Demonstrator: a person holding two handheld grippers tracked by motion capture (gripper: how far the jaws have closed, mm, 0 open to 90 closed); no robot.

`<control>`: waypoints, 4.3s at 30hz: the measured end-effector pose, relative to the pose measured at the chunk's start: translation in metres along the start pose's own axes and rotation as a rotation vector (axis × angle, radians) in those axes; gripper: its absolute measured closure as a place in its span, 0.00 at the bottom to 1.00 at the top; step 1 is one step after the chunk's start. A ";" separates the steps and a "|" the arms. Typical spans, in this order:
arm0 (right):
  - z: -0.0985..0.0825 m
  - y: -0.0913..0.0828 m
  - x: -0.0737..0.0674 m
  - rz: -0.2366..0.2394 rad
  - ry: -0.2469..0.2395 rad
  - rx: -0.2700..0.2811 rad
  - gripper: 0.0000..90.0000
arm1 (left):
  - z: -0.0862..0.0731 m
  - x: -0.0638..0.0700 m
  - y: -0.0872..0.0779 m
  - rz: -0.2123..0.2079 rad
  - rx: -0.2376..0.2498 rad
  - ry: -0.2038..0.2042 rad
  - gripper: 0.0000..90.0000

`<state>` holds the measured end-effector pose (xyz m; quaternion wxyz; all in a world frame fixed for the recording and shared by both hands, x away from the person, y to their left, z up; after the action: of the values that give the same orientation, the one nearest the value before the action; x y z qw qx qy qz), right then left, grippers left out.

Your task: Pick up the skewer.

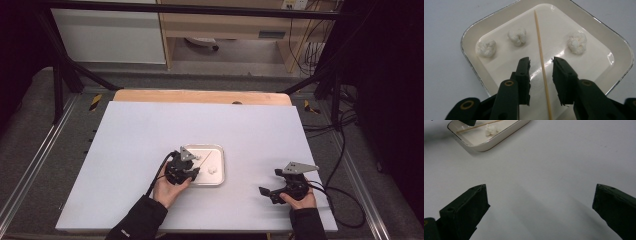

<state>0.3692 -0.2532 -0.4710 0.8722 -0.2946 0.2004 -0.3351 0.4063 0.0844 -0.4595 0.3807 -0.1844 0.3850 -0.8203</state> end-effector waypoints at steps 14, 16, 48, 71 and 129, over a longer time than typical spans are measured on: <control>0.000 0.000 0.000 0.000 -0.001 0.000 0.01 | -0.004 0.005 0.005 0.017 0.011 0.003 0.91; 0.000 0.000 0.000 0.000 -0.003 0.000 0.01 | -0.005 0.005 0.005 0.026 0.015 -0.004 0.93; 0.000 0.000 0.000 -0.004 -0.005 0.003 0.01 | -0.006 0.000 -0.006 -0.015 0.090 -0.028 0.99; 0.015 0.004 -0.016 -0.073 -0.114 -0.013 0.01 | -0.005 -0.010 -0.033 -0.113 0.089 0.051 0.99; 0.057 0.017 -0.074 -0.195 -0.698 -0.140 0.16 | 0.040 0.050 -0.039 -0.287 -0.033 0.326 0.99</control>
<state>0.3569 -0.1689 -0.4283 0.8298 -0.4678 -0.1160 -0.2814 0.3793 0.0425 -0.4030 0.1896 -0.1085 0.4246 -0.8786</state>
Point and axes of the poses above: each handheld gripper's, and its own axes: y roughly forward along the jaws, z roughly out of its top, x roughly to its right, the point moved 3 cm from there along y, roughly forward along the jaws, and after that the axes turned 4 degrees about -x, right-handed, at the moved point
